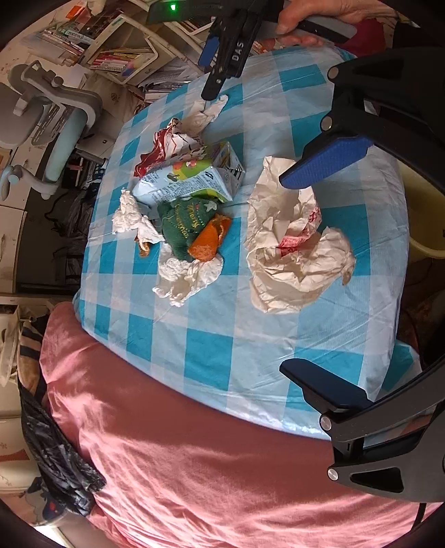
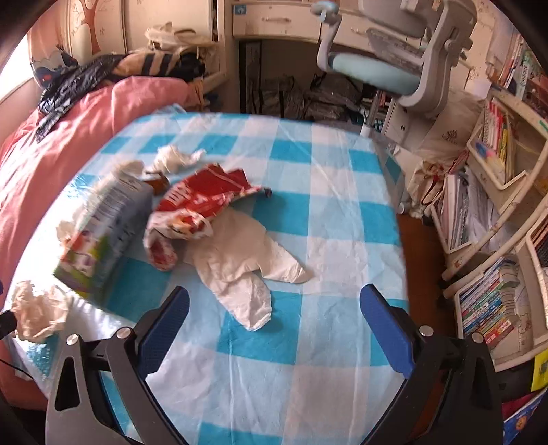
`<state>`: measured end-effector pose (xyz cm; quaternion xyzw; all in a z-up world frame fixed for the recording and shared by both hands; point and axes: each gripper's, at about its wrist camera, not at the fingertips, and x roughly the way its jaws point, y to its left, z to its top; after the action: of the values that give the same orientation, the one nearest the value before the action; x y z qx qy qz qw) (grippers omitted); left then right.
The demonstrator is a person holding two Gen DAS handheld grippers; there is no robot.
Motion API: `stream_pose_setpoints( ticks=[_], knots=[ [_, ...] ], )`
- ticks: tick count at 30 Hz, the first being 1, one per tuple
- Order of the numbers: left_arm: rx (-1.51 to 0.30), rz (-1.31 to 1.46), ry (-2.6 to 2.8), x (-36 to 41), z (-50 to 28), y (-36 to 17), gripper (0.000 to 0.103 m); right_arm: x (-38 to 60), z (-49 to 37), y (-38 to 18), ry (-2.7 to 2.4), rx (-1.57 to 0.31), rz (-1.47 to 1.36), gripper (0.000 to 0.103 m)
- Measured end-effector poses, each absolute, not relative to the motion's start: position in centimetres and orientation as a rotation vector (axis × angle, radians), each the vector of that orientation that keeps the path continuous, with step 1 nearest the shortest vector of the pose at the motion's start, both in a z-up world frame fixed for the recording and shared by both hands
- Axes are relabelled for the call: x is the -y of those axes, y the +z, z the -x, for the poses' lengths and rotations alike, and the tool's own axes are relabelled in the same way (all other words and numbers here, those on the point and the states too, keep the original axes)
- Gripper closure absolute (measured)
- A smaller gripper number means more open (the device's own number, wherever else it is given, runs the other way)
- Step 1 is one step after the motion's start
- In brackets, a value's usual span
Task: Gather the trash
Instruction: 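Close the right tool on the white tissue and lift it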
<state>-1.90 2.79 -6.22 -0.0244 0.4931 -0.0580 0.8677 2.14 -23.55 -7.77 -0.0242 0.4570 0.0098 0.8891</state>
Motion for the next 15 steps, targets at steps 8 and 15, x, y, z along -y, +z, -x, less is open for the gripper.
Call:
stream_pose_setpoints(
  ticks=[8,15],
  knots=[
    [-1.068,0.185,-0.106,-3.6,0.5,-7.8,0.009,22.0,-5.2,-10.5,0.068,-0.985,0.072,0.018],
    [-1.128,0.242,-0.215,-3.4,-1.3,-8.8,0.064,22.2,-6.2,-9.9,0.125,-0.981,0.04,0.063]
  ],
)
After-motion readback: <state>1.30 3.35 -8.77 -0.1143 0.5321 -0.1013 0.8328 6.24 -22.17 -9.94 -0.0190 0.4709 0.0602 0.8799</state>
